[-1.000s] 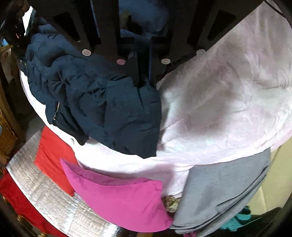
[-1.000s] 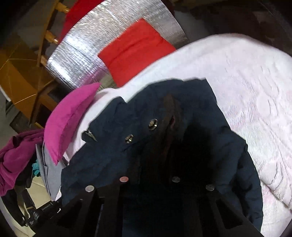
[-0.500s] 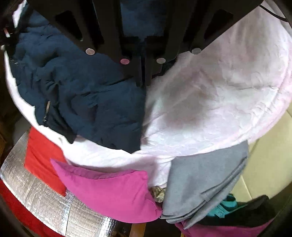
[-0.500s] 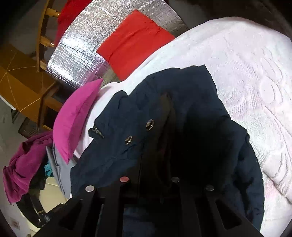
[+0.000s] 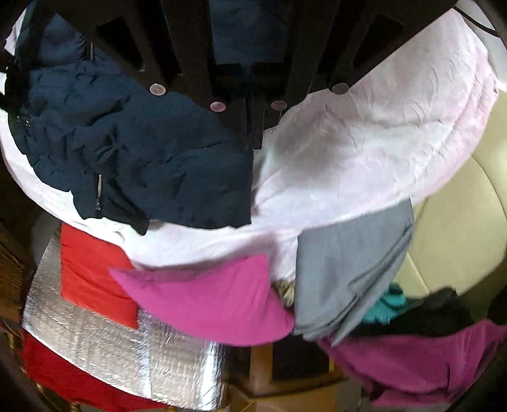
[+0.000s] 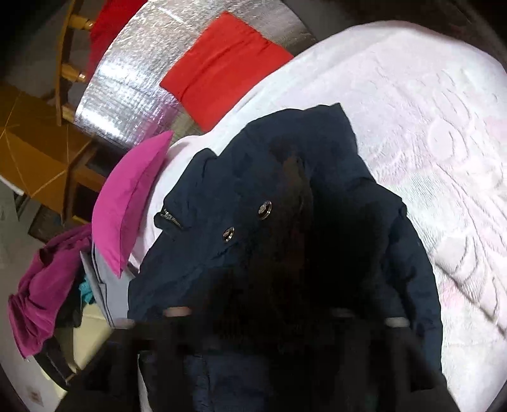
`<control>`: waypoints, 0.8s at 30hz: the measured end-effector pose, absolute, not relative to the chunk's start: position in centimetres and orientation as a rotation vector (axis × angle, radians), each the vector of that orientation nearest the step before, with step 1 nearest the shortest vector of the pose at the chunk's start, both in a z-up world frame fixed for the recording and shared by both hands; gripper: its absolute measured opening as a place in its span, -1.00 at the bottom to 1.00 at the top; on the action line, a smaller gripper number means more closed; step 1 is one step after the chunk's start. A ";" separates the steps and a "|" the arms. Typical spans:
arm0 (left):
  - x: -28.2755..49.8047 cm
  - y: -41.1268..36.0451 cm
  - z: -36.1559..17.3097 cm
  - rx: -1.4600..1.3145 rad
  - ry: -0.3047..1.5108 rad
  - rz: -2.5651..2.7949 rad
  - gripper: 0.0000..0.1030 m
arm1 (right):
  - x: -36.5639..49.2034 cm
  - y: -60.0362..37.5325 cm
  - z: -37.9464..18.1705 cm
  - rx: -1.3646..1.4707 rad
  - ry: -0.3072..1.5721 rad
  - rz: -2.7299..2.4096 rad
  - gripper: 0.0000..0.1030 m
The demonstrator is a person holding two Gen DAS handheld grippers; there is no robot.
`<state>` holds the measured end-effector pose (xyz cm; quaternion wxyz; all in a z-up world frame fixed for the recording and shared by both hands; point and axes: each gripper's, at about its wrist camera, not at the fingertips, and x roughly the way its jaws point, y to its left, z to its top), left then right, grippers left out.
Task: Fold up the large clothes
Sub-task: 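Press the folded jacket flat with both grippers holding the front panel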
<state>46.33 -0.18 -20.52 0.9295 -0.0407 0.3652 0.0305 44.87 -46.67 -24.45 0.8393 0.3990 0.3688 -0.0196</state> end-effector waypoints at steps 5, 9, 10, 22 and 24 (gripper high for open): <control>46.1 -1.1 -19.9 -0.051 0.716 0.056 -0.97 | 45.8 -46.6 -25.6 0.864 0.770 -0.079 0.22; 45.8 -1.7 -19.5 -0.013 0.683 0.062 -0.97 | 46.4 -46.9 -26.6 0.892 0.771 -0.099 -0.46; 45.8 -1.8 -19.4 -0.009 0.676 0.063 -0.97 | 46.3 -47.0 -26.5 0.889 0.764 -0.111 -0.56; 44.9 -2.0 -18.4 -0.004 0.623 0.079 -0.97 | 46.4 -45.7 -25.0 0.736 0.779 -0.168 -0.67; 44.7 -2.1 -18.3 -0.001 0.615 0.079 -0.97 | 46.3 -46.2 -25.4 0.782 0.792 -0.157 -0.66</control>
